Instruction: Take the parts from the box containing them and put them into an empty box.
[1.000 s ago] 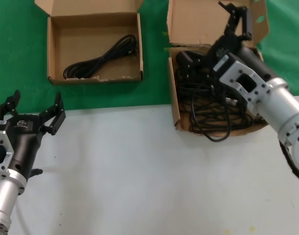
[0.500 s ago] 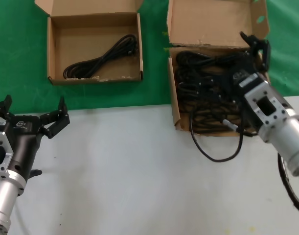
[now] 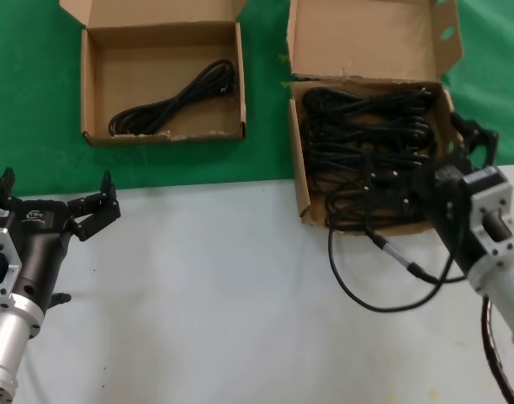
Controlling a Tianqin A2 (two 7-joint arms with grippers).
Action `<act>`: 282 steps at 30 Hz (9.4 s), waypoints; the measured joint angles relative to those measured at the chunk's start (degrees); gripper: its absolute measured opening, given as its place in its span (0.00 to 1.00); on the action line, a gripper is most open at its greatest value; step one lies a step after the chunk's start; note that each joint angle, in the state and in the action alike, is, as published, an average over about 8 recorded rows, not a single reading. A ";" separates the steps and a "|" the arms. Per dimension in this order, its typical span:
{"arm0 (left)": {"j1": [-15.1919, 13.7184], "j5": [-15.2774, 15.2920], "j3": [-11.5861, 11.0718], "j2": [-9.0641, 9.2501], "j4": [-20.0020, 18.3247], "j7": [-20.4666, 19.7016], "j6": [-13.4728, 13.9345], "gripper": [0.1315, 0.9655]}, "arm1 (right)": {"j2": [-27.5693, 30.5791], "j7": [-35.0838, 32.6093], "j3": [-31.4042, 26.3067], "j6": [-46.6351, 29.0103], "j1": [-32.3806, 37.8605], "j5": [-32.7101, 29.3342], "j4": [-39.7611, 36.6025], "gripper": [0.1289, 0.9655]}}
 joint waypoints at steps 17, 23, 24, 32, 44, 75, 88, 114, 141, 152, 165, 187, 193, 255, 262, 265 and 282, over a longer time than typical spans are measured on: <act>0.25 -0.13 -0.13 0.01 -0.04 0.16 -0.18 1.00 | 1.18 3.11 2.35 4.89 -8.77 11.91 1.53 1.00; 0.26 -0.13 -0.13 0.01 -0.04 0.17 -0.19 1.00 | 1.21 3.21 2.42 5.04 -9.04 12.29 1.57 1.00; 0.26 -0.13 -0.13 0.01 -0.04 0.17 -0.19 1.00 | 1.21 3.22 2.43 5.05 -9.04 12.29 1.58 1.00; 0.26 -0.13 -0.13 0.01 -0.04 0.17 -0.19 1.00 | 1.21 3.22 2.43 5.05 -9.05 12.30 1.57 1.00; 0.26 -0.13 -0.13 0.01 -0.04 0.17 -0.19 1.00 | 1.21 3.22 2.43 5.05 -9.05 12.30 1.57 1.00; 0.26 -0.13 -0.13 0.01 -0.04 0.16 -0.19 1.00 | 1.21 3.22 2.43 5.05 -9.05 12.30 1.57 1.00; 0.26 -0.13 -0.13 0.01 -0.04 0.16 -0.19 1.00 | 1.21 3.22 2.43 5.05 -9.05 12.30 1.57 1.00; 0.26 -0.13 -0.13 0.01 -0.04 0.16 -0.19 1.00 | 1.21 3.22 2.43 5.05 -9.05 12.30 1.57 1.00; 0.26 -0.13 -0.13 0.01 -0.04 0.16 -0.19 1.00 | 1.21 3.22 2.43 5.05 -9.05 12.30 1.57 1.00; 0.26 -0.13 -0.13 0.01 -0.04 0.16 -0.19 1.00 | 1.21 3.22 2.43 5.05 -9.05 12.30 1.57 1.00; 0.26 -0.13 -0.13 0.01 -0.04 0.16 -0.19 1.00 | 1.21 3.22 2.43 5.05 -9.05 12.30 1.57 1.00; 0.26 -0.13 -0.13 0.01 -0.04 0.16 -0.19 1.00 | 1.21 3.22 2.43 5.05 -9.05 12.30 1.57 1.00; 0.26 -0.13 -0.13 0.01 -0.04 0.16 -0.19 1.00 | 1.21 3.22 2.43 5.05 -9.05 12.30 1.57 1.00; 0.26 -0.13 -0.13 0.01 -0.04 0.16 -0.19 1.00 | 1.21 3.22 2.43 5.05 -9.05 12.30 1.57 1.00; 0.26 -0.13 -0.13 0.01 -0.04 0.16 -0.19 1.00 | 1.21 3.22 2.43 5.05 -9.05 12.30 1.57 1.00; 0.26 -0.13 -0.13 0.01 -0.04 0.16 -0.19 1.00 | 1.21 3.22 2.43 5.05 -9.05 12.30 1.57 1.00; 0.26 -0.13 -0.13 0.01 -0.04 0.16 -0.19 1.00 | 1.21 3.22 2.43 5.05 -9.05 12.30 1.57 1.00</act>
